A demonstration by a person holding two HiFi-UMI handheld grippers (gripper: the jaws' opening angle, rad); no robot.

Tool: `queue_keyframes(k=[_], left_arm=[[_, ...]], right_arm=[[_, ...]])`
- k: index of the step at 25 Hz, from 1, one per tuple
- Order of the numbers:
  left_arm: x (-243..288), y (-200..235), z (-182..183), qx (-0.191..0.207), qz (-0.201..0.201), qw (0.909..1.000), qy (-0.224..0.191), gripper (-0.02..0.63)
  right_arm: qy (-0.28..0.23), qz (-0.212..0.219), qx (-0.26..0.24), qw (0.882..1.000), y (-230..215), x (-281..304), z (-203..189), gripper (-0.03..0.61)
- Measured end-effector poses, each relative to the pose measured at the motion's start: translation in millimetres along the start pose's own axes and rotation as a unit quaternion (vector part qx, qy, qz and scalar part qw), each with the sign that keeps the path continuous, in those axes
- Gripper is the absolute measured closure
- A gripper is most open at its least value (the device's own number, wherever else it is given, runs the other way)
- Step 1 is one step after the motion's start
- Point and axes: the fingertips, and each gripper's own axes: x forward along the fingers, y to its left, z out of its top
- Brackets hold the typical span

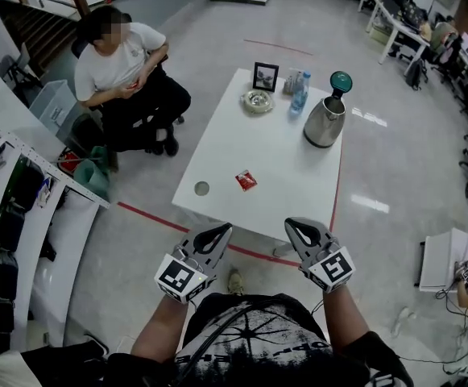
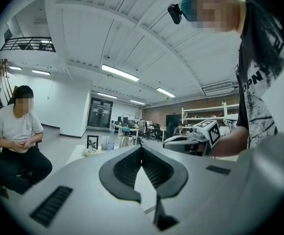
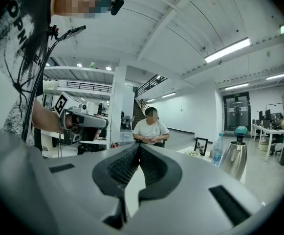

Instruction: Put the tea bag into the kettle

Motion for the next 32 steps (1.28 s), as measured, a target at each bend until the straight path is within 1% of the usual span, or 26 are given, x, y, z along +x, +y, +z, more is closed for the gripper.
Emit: queue_keyframes(k=[5,8,11,15,18,21,23,26,29,32], left_arm=[[10.3,31.9,-12.4,0.002,-0.020,0.9997,0.009,0.606],[16.9,43.7,-13.4,0.000,-0.030,0.9995,0.008,0.606],[26.1,51.0,-17.6,-0.001,-0.044,0.9990,0.010,0.606],[37.1,57.8,-18.3,0.005,-0.049,0.9986,0.020,0.606],[42.4,66.7,-16.0,0.009,-0.034,0.9990,0.026,0.606],[43.0,73.1,-13.0,0.008,-0.011,0.9995,0.027,0.606],[40.3,78.6,-13.3,-0.001,0.011,0.9996,0.026,0.606],[37.3,84.1,-19.3,-0.016,0.038,0.9988,0.027,0.606],[35.4,86.5,-17.7,-0.024,0.059,0.9976,0.029,0.606],[28.4,93.1,-20.0,-0.028,0.085,0.9952,0.040,0.606]], right_arm=[[0.011,-0.005,-0.023,1.000,-1.5,34.3,-0.8,0.575],[0.032,-0.019,-0.033,0.999,-9.6,45.8,-3.8,0.575],[0.040,-0.009,-0.048,0.998,-15.8,56.1,-7.6,0.575],[0.049,-0.017,-0.026,0.998,-34.2,64.4,-18.6,0.575],[0.066,-0.011,-0.019,0.998,-46.9,75.3,-30.9,0.575],[0.085,0.013,-0.010,0.996,-56.9,91.4,-46.9,0.575],[0.100,0.032,-0.004,0.994,-62.0,103.6,-58.8,0.575],[0.127,0.052,-0.004,0.991,-71.0,121.9,-77.4,0.575],[0.156,0.068,-0.001,0.985,-77.5,141.4,-98.6,0.575],[0.188,0.077,0.000,0.979,-82.6,160.6,-120.5,0.569]])
